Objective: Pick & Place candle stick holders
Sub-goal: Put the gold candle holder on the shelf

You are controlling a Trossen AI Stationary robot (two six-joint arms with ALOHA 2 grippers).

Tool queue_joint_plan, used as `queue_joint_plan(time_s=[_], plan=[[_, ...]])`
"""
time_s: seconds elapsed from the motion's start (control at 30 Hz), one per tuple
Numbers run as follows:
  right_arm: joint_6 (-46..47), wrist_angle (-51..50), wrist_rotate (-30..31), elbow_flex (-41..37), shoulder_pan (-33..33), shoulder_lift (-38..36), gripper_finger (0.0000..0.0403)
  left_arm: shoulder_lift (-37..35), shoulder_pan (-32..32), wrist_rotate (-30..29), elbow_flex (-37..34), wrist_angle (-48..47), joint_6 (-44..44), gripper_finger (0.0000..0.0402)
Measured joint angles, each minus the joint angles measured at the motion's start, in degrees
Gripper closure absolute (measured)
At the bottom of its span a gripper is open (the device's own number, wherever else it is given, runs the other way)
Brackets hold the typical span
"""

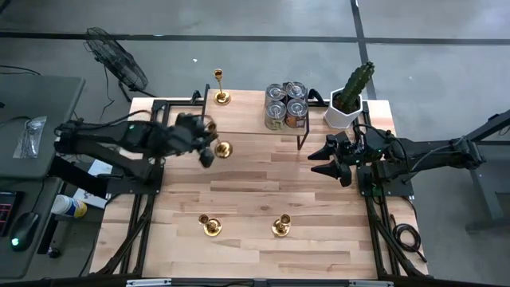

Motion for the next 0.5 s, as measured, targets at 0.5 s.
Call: queue_joint_plan(time_s=[0.5], plan=[[0.0,-0.3,-0.4,0.0,0.0,0.0,0.0151,21.9,16.3,-2.0,17.9,1.2,1.3,0.039]])
